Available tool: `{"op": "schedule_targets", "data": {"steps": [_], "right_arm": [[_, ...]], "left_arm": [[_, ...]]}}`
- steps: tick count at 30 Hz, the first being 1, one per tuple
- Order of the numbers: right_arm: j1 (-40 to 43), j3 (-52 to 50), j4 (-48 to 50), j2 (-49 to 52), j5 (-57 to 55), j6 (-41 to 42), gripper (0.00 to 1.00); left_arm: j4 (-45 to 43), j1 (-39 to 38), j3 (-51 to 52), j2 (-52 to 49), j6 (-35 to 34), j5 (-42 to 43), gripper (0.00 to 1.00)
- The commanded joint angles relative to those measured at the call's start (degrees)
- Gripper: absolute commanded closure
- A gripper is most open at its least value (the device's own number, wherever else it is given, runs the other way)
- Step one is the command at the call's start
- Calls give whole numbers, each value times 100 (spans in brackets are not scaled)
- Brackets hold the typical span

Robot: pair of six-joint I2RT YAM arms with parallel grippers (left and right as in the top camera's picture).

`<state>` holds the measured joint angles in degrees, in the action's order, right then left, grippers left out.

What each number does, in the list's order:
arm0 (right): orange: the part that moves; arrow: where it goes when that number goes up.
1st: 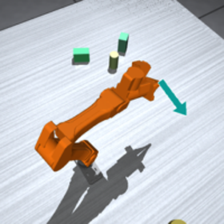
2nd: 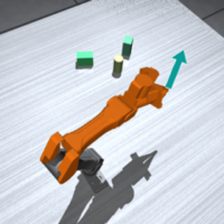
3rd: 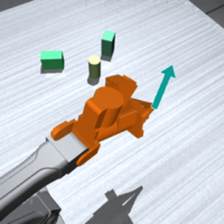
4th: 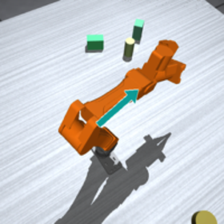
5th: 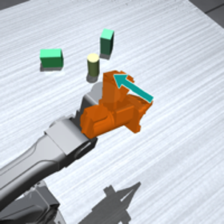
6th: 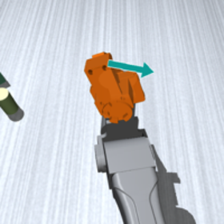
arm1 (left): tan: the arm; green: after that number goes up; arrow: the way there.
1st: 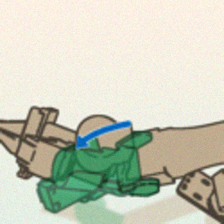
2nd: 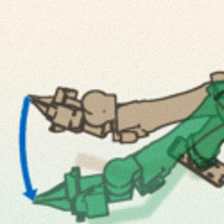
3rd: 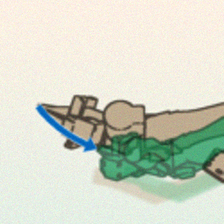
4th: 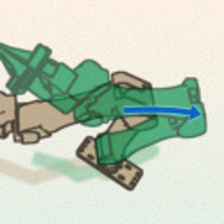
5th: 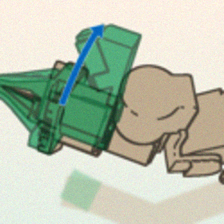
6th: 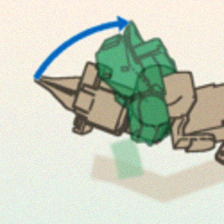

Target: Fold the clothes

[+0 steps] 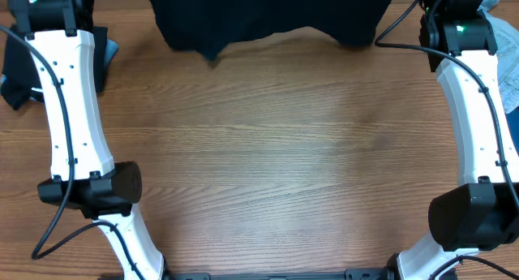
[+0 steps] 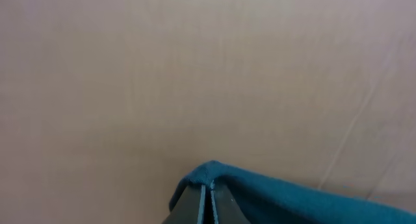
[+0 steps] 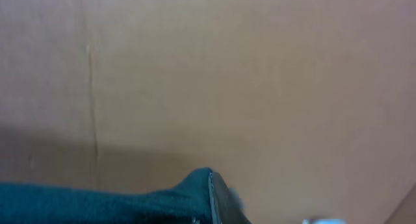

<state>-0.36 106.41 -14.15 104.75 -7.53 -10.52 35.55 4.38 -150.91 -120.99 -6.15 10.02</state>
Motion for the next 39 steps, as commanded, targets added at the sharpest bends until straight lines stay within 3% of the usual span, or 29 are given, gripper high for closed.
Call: {"op": "schedule_targets", "data": {"steps": [1, 11, 21, 32, 39], "right_arm": [[44, 52, -761, 116, 28, 20, 96], [44, 55, -2470, 31, 385, 22, 96], [11, 55, -2350, -1233, 597, 22, 96], [-188, 55, -2677, -2887, 573, 417, 96], [-188, 55, -2798, -3340, 573, 498, 96]], "left_arm": [[664, 44, -70, -304, 452, 48, 96], [2332, 42, -76, -203, 645, 90, 96], [2439, -166, -79, 918, 855, 133, 96], [3056, -372, -79, 2573, 872, -505, 96], [3410, -367, -76, 3204, 879, -846, 96]]}}
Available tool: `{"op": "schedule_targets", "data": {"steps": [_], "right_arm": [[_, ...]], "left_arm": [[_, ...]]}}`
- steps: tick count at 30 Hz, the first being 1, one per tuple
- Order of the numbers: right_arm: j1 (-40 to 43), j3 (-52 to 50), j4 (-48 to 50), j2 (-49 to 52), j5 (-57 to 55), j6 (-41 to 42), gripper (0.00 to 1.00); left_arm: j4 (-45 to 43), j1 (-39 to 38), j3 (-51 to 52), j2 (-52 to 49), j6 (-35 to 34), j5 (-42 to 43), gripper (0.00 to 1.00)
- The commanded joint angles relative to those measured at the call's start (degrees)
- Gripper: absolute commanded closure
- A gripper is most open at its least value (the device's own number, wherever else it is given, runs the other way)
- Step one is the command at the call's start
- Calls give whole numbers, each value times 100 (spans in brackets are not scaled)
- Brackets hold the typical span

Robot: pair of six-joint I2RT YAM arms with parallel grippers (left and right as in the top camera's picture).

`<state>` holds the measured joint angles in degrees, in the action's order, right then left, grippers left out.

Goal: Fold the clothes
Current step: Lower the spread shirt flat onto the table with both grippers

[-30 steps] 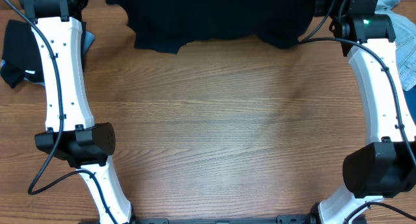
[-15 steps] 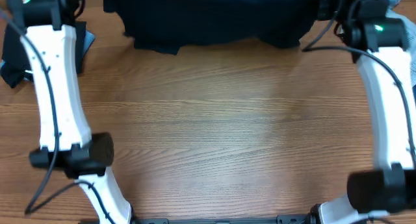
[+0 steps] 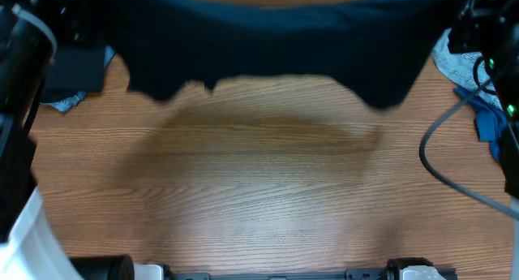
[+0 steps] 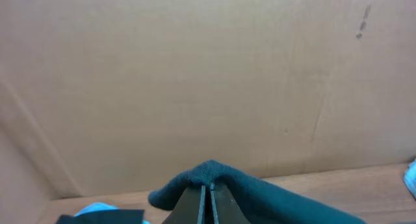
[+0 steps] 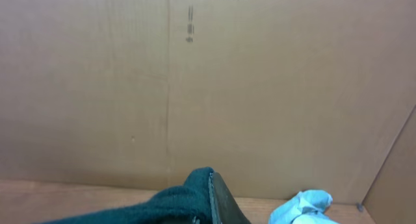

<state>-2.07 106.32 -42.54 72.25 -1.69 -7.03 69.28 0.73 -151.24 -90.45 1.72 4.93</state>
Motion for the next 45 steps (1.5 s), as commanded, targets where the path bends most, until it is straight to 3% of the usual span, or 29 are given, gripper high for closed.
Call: {"op": "schedule_targets", "data": {"steps": [1, 7, 17, 23, 29, 32, 39, 45], "right_arm": [[-17, 63, 76, -85, -11, 149, 96], [28, 61, 525, 560, -96, 125, 96], [87, 63, 2197, 2533, -118, 120, 96], [221, 63, 2280, 2463, -111, -61, 96], [221, 63, 1790, 2076, 90, -140, 96], [219, 63, 1220, 2031, 223, -133, 96], [214, 50, -997, 2214, 887, -214, 96], [214, 50, -2280, 2297, 1364, -393, 96]], "left_arm": [[31, -2, -44, 160, 92, -411, 96], [-184, 0, -37, -385, 219, -553, 96], [-2177, 39, -37, -2422, 210, -496, 96], [-2796, 42, -146, -2472, 348, -363, 96], [-2841, 31, -304, -2052, 601, -343, 96], [-2291, 31, -304, -1943, 599, -321, 96], [326, 39, -214, -2308, 601, -258, 95], [1843, 37, -179, -2806, 293, -221, 91]]}}
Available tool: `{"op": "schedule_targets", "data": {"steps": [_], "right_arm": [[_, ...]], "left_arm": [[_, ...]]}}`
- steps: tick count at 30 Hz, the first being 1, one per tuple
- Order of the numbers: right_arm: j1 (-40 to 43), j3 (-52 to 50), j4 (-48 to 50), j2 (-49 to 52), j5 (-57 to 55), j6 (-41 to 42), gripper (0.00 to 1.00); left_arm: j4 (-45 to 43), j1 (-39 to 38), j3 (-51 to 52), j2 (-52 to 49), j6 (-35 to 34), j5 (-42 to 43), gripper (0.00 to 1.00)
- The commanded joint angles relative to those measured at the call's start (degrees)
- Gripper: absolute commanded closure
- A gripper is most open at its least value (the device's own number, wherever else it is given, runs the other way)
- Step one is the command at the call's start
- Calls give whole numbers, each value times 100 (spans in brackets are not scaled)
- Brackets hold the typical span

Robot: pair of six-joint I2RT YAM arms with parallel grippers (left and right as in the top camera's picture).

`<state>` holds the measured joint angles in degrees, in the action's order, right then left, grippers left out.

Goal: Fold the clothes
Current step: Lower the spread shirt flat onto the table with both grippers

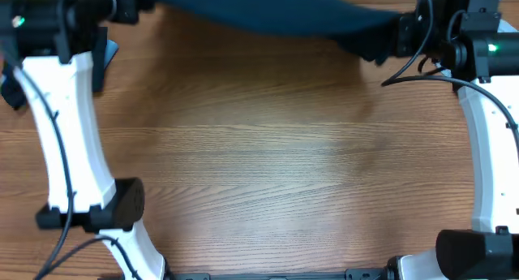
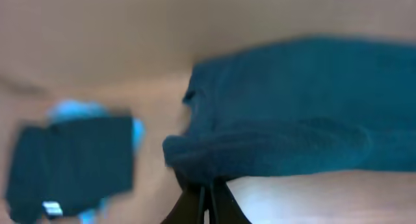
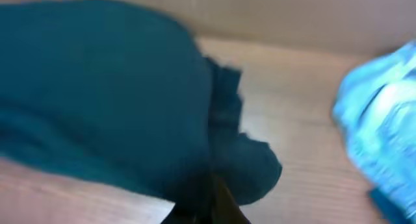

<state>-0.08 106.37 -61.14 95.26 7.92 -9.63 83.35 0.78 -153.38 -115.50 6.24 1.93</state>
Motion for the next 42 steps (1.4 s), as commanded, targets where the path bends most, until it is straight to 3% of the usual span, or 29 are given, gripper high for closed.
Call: {"op": "schedule_targets", "data": {"steps": [1, 3, 5, 8, 12, 15, 17, 22, 25, 29, 42], "right_arm": [[15, 46, -579, -4, 433, -133, 96], [15, 46, -920, -4, 487, -136, 95], [15, 46, -1217, -4, 505, -138, 90], [15, 46, -1585, -4, 509, -136, 74], [15, 48, -2094, -7, 605, -133, 50], [13, 48, -2286, -9, 686, -131, 44], [15, 48, -2275, -11, 748, -129, 35], [15, 48, -2076, 2, 1093, 328, 36], [15, 48, -1869, 7, 1080, 796, 49], [15, 46, -1744, 120, 1060, 1419, 55], [28, 46, -1952, 1836, 1012, 1460, 59]], "left_arm": [[619, 33, 35, -317, -201, 79, 87], [955, 33, 35, -323, -260, 129, 81], [1255, 33, 33, -319, -262, 131, 68], [1346, 33, 61, -313, -494, 199, 57], [1346, 33, 61, -286, -518, 509, 55], [1344, 31, 61, -286, -520, 566, 55], [1344, 24, 61, -282, -518, 579, 56], [1344, -76, 66, -295, -472, 1038, 52], [1344, -238, 114, -299, -337, 1040, 48], [1309, -472, 393, -413, -11, 1228, 40], [1290, -911, 1156, -1792, 39, 1231, 43]]}}
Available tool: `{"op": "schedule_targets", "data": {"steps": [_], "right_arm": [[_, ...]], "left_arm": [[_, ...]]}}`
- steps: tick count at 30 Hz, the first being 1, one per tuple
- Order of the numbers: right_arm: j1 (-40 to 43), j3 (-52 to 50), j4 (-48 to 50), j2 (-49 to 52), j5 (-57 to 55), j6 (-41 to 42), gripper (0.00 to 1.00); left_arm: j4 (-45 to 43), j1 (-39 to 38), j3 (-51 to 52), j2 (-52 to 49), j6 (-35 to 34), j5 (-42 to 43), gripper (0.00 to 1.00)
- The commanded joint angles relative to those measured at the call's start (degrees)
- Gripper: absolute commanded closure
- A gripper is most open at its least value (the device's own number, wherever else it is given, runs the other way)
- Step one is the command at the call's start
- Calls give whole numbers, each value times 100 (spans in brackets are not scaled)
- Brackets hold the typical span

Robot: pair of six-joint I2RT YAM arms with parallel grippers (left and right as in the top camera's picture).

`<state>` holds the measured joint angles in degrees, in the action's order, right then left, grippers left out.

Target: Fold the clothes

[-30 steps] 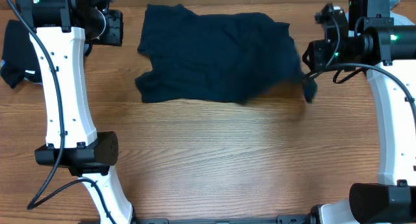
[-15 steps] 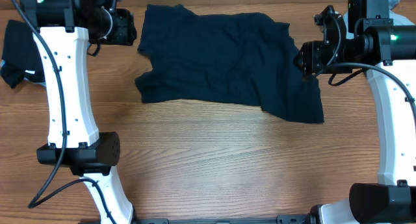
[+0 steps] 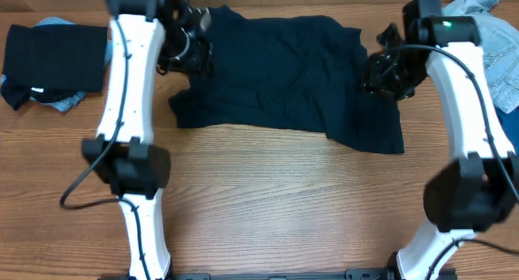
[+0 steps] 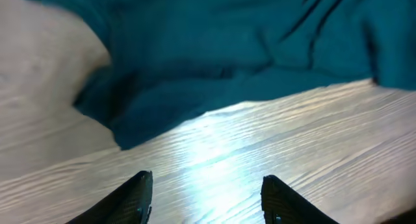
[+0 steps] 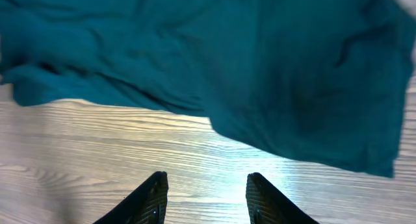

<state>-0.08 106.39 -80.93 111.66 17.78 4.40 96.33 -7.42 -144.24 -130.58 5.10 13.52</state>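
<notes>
A dark teal shirt (image 3: pixel 284 77) lies spread out, somewhat wrinkled, across the back middle of the wooden table (image 3: pixel 268 207). My left gripper (image 3: pixel 195 57) hovers at the shirt's left edge. In the left wrist view the left gripper (image 4: pixel 209 193) is open over bare wood, and the shirt (image 4: pixel 247 42) lies just beyond its fingertips. My right gripper (image 3: pixel 379 75) hangs over the shirt's right side. The right wrist view shows the right gripper (image 5: pixel 208 193) open too, holding nothing, with the shirt's hem (image 5: pixel 273 74) ahead of it.
A folded black garment (image 3: pixel 53 57) rests on a bit of light blue cloth at the back left. A heap of light blue clothes (image 3: pixel 496 32) sits at the back right corner. Bare wood lies in front of the shirt.
Both grippers were shut on the shirt, holding it in the air at the back of the table. Now the shirt lies flat on the table and both grippers are open, just off the cloth.
At first both grippers were shut on the shirt's corners, with it hanging at the table's far edge. Then they held it high, stretched wide between them. Later it was lower at the back. Now it is spread on the table and let go.
</notes>
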Motion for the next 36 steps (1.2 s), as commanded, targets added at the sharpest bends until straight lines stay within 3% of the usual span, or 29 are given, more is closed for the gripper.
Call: {"op": "schedule_targets", "data": {"steps": [1, 5, 11, 16, 21, 25, 28, 33, 36], "right_arm": [[44, 44, 33, 291, 28, 57, 61], [166, 44, -92, 540, -22, 57, 70], [321, -4, -678, 509, -227, -39, 66], [291, -4, -1062, 181, -225, -232, 62], [221, -9, -1333, -680, -227, -225, 61], [219, -116, -949, -1344, -299, -83, 58], [240, -450, -321, -1532, -579, 337, 58], [247, -1502, 1202, -1532, -579, 640, 59], [282, -2339, 2105, -1532, -610, 938, 50]], "left_arm": [[-17, -98, 323, -354, 153, 59, 44], [24, -96, 732, -459, 111, -339, 52], [50, -133, 1010, -166, -129, -295, 59], [50, -444, 1624, 772, -354, -492, 59], [-15, -992, 2739, 2328, -861, -1539, 54], [-874, -1137, 3792, 3141, -903, -1676, 35], [-1803, -938, 4538, 3283, -894, -1650, 27], [-3346, -507, 5506, 3075, -734, -1231, 33], [-4210, -291, 5919, 2973, -918, -1008, 35]]}}
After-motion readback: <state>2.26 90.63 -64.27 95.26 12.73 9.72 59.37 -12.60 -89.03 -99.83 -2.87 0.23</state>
